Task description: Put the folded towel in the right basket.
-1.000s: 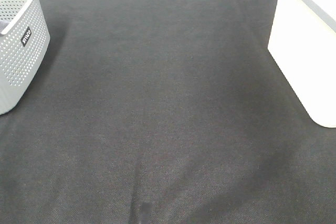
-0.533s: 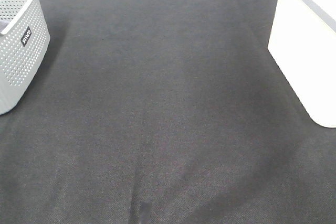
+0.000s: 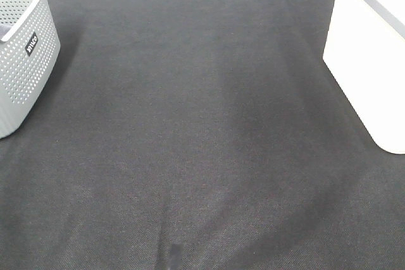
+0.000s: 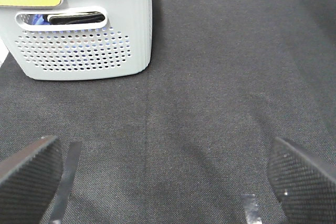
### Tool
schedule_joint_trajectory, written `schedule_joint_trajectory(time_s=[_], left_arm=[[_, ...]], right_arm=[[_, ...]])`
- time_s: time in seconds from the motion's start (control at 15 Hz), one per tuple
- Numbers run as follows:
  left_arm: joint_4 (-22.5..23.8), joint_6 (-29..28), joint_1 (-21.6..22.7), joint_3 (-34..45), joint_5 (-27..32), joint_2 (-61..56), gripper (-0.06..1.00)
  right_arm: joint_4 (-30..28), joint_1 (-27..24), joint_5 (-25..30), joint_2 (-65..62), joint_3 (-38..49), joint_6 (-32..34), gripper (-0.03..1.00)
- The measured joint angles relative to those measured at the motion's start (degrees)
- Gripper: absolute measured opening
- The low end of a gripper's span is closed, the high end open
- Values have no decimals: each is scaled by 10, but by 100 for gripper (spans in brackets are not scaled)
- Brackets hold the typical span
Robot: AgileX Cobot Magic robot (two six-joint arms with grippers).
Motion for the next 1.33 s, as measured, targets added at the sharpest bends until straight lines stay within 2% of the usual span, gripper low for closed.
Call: schedule_joint_trajectory(time_s=[0.07,0.13,0.4,0.53,0.67,0.73,0.93,1.13,1.33], left_arm=[[0,0,0,0,0,0,99],[0,0,0,0,0,0,99],[0,0,0,0,0,0,99],[0,0,0,0,0,0,99],[0,0,0,0,0,0,99],[0,0,0,0,0,0,99],[0,0,0,0,0,0,99],[0,0,0,0,0,0,99],[0,0,0,0,0,0,99]], right_arm=[[-3,0,-1,-46,66,0,98],[-11,-1,-5,-133,199,0,98],[-7,-1,-151,-428,615,5,98],[5,-1,-148,-558,764,5,98],[20,-1,-109,-686,849,2,98],[19,-1,-88,-796,895,-6,98],[19,-1,-81,-962,959,-34,98],[18,-1,-65,-1079,1000,-59,97],[17,-1,-64,-1106,1001,-63,95]])
